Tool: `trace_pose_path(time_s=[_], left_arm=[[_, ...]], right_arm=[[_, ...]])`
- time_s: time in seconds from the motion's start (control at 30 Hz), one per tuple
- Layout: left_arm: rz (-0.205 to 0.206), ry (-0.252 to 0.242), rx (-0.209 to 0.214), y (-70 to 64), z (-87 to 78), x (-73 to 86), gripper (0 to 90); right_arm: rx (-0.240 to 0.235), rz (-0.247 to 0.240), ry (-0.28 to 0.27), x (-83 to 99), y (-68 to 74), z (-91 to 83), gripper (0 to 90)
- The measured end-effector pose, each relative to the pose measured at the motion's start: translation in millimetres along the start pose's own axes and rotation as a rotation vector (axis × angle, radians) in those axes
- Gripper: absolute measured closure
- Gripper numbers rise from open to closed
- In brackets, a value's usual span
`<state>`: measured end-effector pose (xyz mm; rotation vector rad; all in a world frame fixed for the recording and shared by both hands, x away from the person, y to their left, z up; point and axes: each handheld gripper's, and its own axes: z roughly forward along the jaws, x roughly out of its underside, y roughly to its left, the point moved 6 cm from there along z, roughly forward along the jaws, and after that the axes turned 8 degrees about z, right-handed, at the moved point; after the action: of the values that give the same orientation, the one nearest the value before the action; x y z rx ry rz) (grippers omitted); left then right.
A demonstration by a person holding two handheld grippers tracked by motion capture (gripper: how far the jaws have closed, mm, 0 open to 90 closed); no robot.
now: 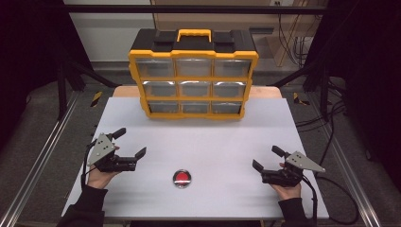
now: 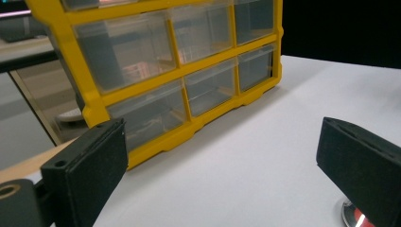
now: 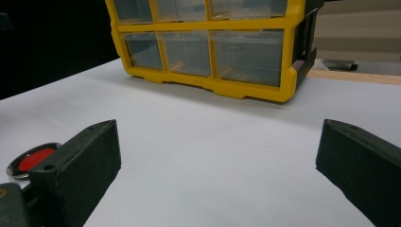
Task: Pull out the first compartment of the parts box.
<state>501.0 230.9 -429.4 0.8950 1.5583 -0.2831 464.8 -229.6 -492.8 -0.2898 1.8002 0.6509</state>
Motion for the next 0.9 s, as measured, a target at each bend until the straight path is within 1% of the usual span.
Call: trace_pose_path(time_s=[0.07, 0.1, 0.13, 0.17, 0.2, 0.23, 0.3, 0.37, 0.43, 0.47, 0.5, 0.57, 0.6, 0.63, 0.67, 0.9], left_arm=[[0.023, 0.004, 0.003, 0.7, 1.6, -4.3, 2.6], [0.049, 0.01, 0.006, 1.6, 3.3, -8.4, 2.6], [0.061, 0.013, 0.007, 2.1, 4.2, -10.4, 2.6], [0.061, 0.013, 0.007, 2.1, 4.2, -10.4, 2.5], [0.088, 0.019, 0.005, 3.7, 6.4, -13.9, 2.5], [0.088, 0.019, 0.005, 3.7, 6.4, -13.9, 2.5], [0.121, 0.03, 0.0, 5.6, 8.6, -16.9, 2.5], [0.142, 0.036, 0.003, 7.5, 10.7, -19.9, 2.4], [0.172, 0.042, 0.002, 9.3, 12.9, -23.5, 2.5], [0.211, 0.055, -0.005, 10.7, 13.9, -26.8, 2.5], [0.211, 0.055, -0.005, 10.7, 13.9, -26.8, 2.5], [0.249, 0.056, -0.009, 11.8, 15.1, -30.7, 2.4], [0.279, 0.06, -0.01, 12.7, 16.6, -34.9, 2.4], [0.279, 0.06, -0.01, 12.7, 16.6, -34.9, 2.4], [0.292, 0.063, -0.01, 13.0, 17.5, -36.9, 2.4], [0.405, 0.081, -0.005, 15.6, 25.9, -52.0, 2.4]], right_arm=[[0.003, 0.001, 0.0, -0.1, -0.1, -0.2, 1.3], [0.004, 0.001, 0.0, -0.1, -0.2, -0.2, 1.3], [0.005, 0.003, 0.001, 0.0, -0.2, -0.2, 1.3], [0.005, 0.003, 0.001, 0.0, -0.2, -0.2, 1.3], [0.002, 0.001, 0.001, 0.1, 0.0, -0.1, 1.3], [0.002, 0.001, 0.001, 0.1, 0.0, -0.1, 1.3], [0.001, -0.001, 0.0, 0.1, -0.1, 0.1, 1.3], [0.001, -0.002, 0.001, 0.2, -0.2, 0.1, 1.3], [0.001, -0.002, 0.001, 0.2, -0.3, 0.1, 1.3], [0.004, -0.004, 0.002, 0.3, -0.6, 0.2, 1.3], [0.004, -0.004, 0.002, 0.3, -0.6, 0.2, 1.3], [0.004, -0.005, 0.002, 0.4, -0.7, 0.4, 1.3], [0.005, -0.006, 0.003, 0.5, -0.8, 0.5, 1.4], [0.006, -0.005, 0.004, 0.7, -0.8, 0.5, 1.3], [0.006, -0.007, 0.005, 0.8, -0.8, 0.5, 1.3], [0.007, -0.007, 0.002, 0.6, -0.8, 0.8, 1.3]])
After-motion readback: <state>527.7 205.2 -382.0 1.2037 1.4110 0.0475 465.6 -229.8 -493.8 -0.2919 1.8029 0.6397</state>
